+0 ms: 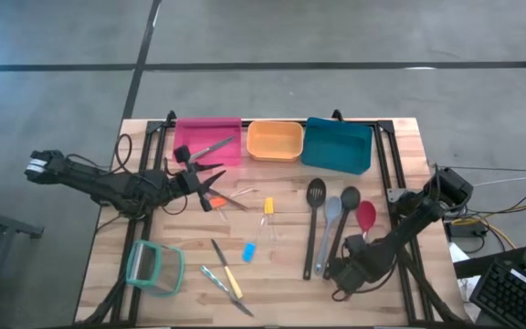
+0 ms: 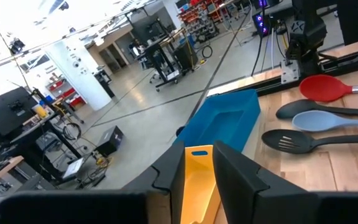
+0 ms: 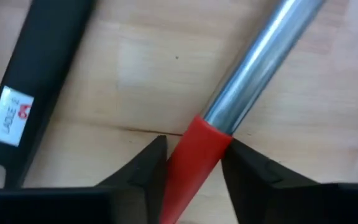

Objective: Pick & Place Kitchen Items
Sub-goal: Put the red spoon into the blue bin

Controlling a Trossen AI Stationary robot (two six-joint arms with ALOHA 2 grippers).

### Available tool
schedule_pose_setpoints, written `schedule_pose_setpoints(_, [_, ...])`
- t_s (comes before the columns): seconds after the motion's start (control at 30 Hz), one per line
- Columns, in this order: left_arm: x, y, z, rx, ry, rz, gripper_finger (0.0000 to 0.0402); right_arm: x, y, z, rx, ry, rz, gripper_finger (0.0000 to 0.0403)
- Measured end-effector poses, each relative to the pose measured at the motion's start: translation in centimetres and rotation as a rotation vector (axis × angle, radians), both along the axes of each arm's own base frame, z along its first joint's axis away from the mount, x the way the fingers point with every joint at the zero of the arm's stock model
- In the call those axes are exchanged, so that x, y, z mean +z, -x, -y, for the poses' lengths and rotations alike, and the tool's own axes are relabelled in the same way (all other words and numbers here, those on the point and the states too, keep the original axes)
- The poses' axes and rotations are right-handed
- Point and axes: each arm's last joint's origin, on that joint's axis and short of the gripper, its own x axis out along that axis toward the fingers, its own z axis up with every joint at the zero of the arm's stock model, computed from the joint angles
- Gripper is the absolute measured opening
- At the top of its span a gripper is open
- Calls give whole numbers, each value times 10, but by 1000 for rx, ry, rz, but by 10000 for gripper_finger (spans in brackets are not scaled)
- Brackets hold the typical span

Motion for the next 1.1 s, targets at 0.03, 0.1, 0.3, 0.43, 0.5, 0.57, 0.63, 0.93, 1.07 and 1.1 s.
schedule_pose_setpoints(0.03, [0, 0, 0, 0, 0, 0, 85, 0, 0, 0, -10, 3, -6, 108])
schedule_pose_setpoints(0.1, [0, 0, 0, 0, 0, 0, 85, 0, 2, 2, -31, 19, -23, 81])
schedule_pose_setpoints(0.3, [0, 0, 0, 0, 0, -1, 87, 5, 7, -4, -7, 50, -40, 79])
schedule_pose_setpoints(0.43, [0, 0, 0, 0, 0, 0, 85, 22, 12, -9, 34, 158, -95, 52])
schedule_pose_setpoints(0.5, [0, 0, 0, 0, 0, -1, 85, 37, 9, -14, 42, 174, -84, 46])
schedule_pose_setpoints(0.57, [0, 0, 0, -1, 0, -1, 87, 49, 9, -13, 43, 231, -107, 46])
schedule_pose_setpoints(0.63, [0, 0, 0, -1, 0, -1, 87, 60, 8, -13, 51, 273, -116, 46])
schedule_pose_setpoints(0.93, [0, 0, 0, -1, 0, -2, 87, 98, 7, -6, 129, 396, -66, 46])
schedule_pose_setpoints(1.07, [0, 0, 0, -1, 1, -1, 86, 102, 3, 11, 164, 444, -20, 46])
schedule_pose_setpoints(1.1, [0, 0, 0, -1, 1, -2, 85, 103, 2, 16, 174, 446, -26, 46])
